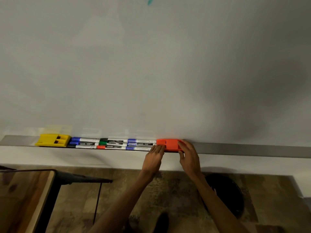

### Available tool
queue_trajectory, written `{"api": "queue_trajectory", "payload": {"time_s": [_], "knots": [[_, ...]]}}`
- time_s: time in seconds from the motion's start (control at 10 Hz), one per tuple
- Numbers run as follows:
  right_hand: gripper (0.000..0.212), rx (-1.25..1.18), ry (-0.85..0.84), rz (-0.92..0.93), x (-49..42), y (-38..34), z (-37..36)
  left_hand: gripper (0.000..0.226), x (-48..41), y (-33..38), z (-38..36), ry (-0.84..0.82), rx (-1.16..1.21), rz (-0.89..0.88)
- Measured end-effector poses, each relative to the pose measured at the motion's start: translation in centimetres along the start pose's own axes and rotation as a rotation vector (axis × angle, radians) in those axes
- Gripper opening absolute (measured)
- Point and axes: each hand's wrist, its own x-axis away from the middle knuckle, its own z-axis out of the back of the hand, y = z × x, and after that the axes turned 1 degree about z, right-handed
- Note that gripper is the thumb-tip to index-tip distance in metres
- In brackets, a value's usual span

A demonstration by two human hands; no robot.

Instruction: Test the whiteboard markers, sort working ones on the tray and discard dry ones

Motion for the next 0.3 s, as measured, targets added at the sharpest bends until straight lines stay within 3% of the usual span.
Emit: {"api": "queue_trajectory", "payload": {"time_s": [0.2,0.3], "knots": [[0.051,0.044,0.039,-0.032,0.9,-2.1,-1.5,0.047,0.9,-0.4,0.1,0.13,0.059,-0.042],[0.042,-0.013,0.113,-0.048,1.2,-3.3,-1.0,0.052,1.1,-0.6,1.4,0.269,0.088,0.028]]}}
